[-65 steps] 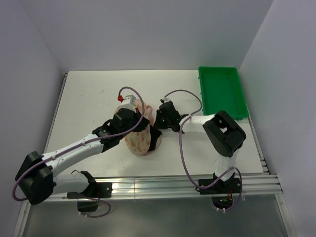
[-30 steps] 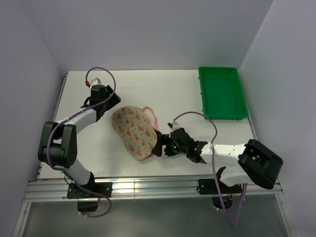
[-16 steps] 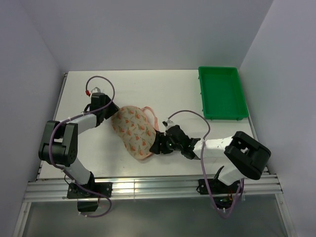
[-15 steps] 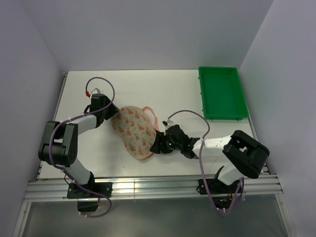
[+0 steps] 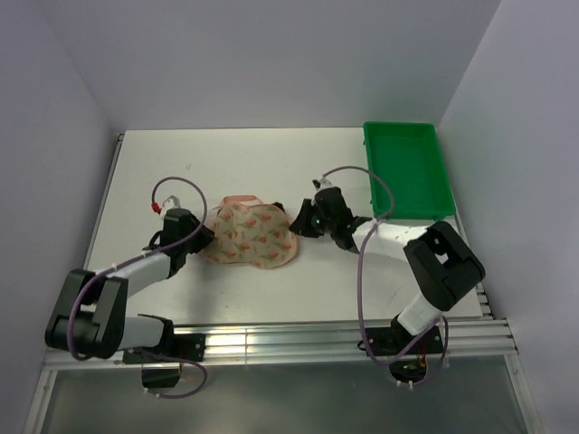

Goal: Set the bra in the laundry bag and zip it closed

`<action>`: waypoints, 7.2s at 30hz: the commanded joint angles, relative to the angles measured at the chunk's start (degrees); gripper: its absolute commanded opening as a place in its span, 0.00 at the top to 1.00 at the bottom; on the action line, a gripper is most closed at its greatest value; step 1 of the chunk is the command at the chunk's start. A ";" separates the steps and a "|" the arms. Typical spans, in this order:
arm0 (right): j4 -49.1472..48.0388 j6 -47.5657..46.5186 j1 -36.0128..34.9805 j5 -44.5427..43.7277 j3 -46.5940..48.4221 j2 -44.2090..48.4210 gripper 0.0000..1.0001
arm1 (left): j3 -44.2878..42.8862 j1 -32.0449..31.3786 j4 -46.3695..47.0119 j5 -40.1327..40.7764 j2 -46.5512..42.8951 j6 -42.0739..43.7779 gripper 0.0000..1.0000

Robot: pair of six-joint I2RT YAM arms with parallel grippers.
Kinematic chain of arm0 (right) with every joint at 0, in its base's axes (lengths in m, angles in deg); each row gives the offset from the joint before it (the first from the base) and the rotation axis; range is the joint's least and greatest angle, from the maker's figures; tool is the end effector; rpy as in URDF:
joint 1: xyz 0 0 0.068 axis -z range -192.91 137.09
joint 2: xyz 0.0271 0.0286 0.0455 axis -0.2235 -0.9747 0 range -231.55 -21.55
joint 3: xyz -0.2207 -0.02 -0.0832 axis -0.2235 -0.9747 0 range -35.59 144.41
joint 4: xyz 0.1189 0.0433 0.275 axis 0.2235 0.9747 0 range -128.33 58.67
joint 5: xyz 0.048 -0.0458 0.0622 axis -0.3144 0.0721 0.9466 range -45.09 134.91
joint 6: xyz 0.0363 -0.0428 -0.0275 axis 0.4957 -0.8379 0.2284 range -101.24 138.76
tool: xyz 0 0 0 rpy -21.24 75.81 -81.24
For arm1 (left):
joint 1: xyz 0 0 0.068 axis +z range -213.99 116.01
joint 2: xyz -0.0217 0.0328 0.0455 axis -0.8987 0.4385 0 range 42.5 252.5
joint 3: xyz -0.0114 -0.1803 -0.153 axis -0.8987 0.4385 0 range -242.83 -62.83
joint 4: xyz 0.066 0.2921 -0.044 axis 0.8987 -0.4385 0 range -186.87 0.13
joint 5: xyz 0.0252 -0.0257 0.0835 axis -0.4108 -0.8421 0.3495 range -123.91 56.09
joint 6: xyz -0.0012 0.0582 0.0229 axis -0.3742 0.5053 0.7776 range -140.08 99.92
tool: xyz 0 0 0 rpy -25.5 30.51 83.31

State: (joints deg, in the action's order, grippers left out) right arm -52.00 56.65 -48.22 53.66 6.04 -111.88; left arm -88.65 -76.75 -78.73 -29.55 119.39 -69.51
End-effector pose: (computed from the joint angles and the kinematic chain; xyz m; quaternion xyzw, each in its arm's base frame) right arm 0.2864 0.2116 0.0932 -0.0153 0.8851 0.3287 0.3291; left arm 0.2835 -0.0605 0.0693 -0.3001 0.8544 -0.1889 0.3799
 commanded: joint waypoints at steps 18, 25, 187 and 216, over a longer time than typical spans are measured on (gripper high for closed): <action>3.94 -1.69 1.84 0.04 3.49 5.93 0.23 | 9.03 -5.88 -17.03 7.42 -34.78 -4.09 0.47; -17.78 16.67 -11.00 -3.12 -11.39 8.96 0.24 | 13.08 -5.79 -6.75 3.64 -34.00 -2.61 0.31; -38.62 24.95 -12.94 -7.00 -11.65 -7.15 1.00 | -1.07 -45.52 6.27 29.74 1.34 -6.38 0.62; -37.04 21.97 -12.86 -6.03 -11.48 -8.03 1.00 | 2.44 -48.24 2.49 31.58 -2.51 -6.37 1.00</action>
State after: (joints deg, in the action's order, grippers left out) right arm -89.11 80.62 -61.14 46.75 -5.98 -120.69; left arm -87.86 -124.72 -74.69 -1.20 120.17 -75.26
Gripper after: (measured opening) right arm 0.104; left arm 0.014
